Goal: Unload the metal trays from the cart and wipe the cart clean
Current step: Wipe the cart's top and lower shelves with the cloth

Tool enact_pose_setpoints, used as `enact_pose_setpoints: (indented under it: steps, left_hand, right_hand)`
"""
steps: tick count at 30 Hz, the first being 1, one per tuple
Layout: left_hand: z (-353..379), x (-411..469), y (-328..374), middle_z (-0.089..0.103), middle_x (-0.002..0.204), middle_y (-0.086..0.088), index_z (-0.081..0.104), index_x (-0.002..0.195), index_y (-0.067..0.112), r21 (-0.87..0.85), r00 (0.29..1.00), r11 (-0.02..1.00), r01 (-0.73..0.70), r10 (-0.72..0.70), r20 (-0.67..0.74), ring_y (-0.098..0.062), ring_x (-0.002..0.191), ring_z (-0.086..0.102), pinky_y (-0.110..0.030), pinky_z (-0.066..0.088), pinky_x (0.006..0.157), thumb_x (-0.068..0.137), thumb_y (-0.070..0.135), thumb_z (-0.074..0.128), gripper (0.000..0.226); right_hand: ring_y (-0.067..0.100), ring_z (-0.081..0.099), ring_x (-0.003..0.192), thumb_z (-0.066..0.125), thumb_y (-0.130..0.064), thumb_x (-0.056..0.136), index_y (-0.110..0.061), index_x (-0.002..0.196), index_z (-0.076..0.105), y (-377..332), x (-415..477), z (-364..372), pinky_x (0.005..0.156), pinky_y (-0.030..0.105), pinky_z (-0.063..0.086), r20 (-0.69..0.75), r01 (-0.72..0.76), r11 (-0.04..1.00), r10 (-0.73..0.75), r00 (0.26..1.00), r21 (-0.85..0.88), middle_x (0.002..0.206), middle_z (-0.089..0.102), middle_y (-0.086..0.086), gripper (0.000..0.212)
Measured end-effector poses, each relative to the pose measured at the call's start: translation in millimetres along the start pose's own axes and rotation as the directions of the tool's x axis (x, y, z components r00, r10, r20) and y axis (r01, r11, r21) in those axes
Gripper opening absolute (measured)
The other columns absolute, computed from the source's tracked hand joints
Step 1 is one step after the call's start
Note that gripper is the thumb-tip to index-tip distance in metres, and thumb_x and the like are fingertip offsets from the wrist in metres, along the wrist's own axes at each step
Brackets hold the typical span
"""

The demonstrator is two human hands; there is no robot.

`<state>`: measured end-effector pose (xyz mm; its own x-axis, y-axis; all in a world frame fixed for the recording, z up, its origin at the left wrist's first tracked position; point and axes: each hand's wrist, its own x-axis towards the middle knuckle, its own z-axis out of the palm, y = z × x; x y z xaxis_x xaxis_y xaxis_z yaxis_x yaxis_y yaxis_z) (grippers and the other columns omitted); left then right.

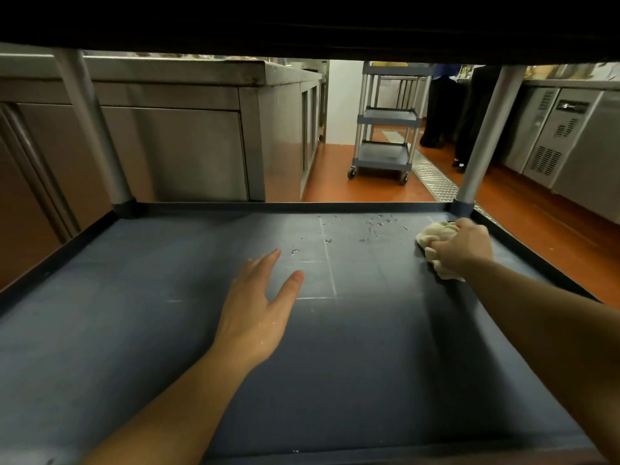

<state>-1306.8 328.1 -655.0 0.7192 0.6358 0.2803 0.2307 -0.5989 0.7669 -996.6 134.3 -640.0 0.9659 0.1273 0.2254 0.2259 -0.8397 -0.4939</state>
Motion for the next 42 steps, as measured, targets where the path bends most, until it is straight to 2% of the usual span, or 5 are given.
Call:
enact_pose_setpoints:
  steps: [6, 12, 15, 20, 42]
  left_hand:
    - [-11, -1, -5, 0.027, 0.154, 0.010, 0.033, 0.143, 0.042, -0.020, 0.998, 0.998, 0.061, -0.061, -0.012, -0.005, 0.144, 0.012, -0.028, 0.012, 0.113, 0.079, 0.068, 0.036, 0.070]
    - [-31, -6, -11, 0.033, 0.151, 0.009, 0.035, 0.143, 0.040, -0.025, 0.994, 0.997, 0.069, -0.071, -0.077, -0.007, 0.139, 0.024, -0.029, 0.020, 0.113, 0.086, 0.061, 0.042, 0.061]
    - [-43, -7, -16, 0.042, 0.143, 0.009, 0.038, 0.142, 0.035, -0.066, 0.990, 0.996, 0.055, -0.063, -0.129, -0.005, 0.128, 0.037, -0.026, 0.029, 0.104, 0.090, 0.056, 0.042, 0.056]
    - [-49, -5, -17, 0.042, 0.144, 0.006, 0.036, 0.142, 0.036, -0.135, 0.984, 0.987, 0.085, -0.105, -0.145, -0.010, 0.129, 0.041, -0.027, 0.033, 0.101, 0.084, 0.065, 0.035, 0.065]
    - [41, 32, 37, 0.025, 0.151, 0.020, 0.028, 0.142, 0.047, -0.206, 0.990, 0.973, 0.109, -0.089, 0.106, -0.003, 0.138, 0.024, -0.027, 0.020, 0.107, 0.085, 0.065, 0.037, 0.060]
  right_hand:
    - [0.030, 0.048, 0.111, 0.062, -0.037, 0.082, -0.010, 0.122, 0.051, -70, -26, 30, 0.097, 0.044, 0.044, 0.115, 0.166, 0.986, -0.165, 0.980, 0.001, 0.121, 0.050, 0.014, 0.050]
    - [0.028, 0.040, 0.119, 0.057, -0.036, 0.085, -0.014, 0.134, 0.042, -185, -109, 80, 0.101, 0.040, 0.037, 0.231, 0.459, 0.868, -0.494, 0.838, 0.189, 0.134, 0.040, 0.012, 0.055]
    - [0.026, 0.035, 0.129, 0.069, -0.043, 0.078, -0.023, 0.142, 0.035, -224, -152, 100, 0.104, 0.042, 0.038, 0.287, 0.609, 0.720, -0.692, 0.662, 0.333, 0.142, 0.035, 0.007, 0.075]
    - [0.021, 0.033, 0.131, 0.065, -0.039, 0.082, -0.026, 0.130, 0.049, -244, -167, 111, 0.101, 0.040, 0.041, 0.254, 0.726, 0.593, -0.805, 0.536, 0.348, 0.133, 0.046, -0.001, 0.052]
    - [0.021, 0.051, 0.089, 0.066, -0.027, 0.086, -0.019, 0.119, 0.059, -75, 43, 60, 0.084, 0.033, 0.045, 0.078, 0.268, 0.963, -0.270, 0.960, 0.035, 0.122, 0.049, 0.011, 0.035]
